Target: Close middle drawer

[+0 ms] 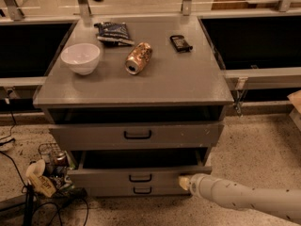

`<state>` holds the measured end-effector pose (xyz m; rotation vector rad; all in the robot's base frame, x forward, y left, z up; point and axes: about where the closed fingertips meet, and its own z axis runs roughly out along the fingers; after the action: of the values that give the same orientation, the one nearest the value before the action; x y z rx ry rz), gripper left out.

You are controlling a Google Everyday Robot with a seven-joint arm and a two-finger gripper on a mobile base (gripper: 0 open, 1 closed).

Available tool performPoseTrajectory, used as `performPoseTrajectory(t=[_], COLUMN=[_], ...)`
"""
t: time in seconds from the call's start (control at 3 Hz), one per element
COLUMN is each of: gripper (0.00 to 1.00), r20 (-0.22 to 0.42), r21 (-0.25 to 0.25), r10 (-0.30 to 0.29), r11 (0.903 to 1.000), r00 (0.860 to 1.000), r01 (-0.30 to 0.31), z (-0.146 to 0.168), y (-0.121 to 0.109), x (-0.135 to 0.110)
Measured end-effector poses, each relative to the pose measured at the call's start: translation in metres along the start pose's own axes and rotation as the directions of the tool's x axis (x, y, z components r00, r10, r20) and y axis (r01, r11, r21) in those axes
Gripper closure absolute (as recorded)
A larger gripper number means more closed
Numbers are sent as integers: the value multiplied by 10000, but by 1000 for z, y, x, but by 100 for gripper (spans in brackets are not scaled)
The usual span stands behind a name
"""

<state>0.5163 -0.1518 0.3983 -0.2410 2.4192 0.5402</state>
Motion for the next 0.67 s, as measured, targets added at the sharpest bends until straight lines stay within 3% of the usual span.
performPoseTrajectory(t=[0.67], gripper=[100], r20=[580], r21=[216], r10=[199], r11=[9995], r00=[9981], r01=[-212], z=[15], y=[-3], x=[-24])
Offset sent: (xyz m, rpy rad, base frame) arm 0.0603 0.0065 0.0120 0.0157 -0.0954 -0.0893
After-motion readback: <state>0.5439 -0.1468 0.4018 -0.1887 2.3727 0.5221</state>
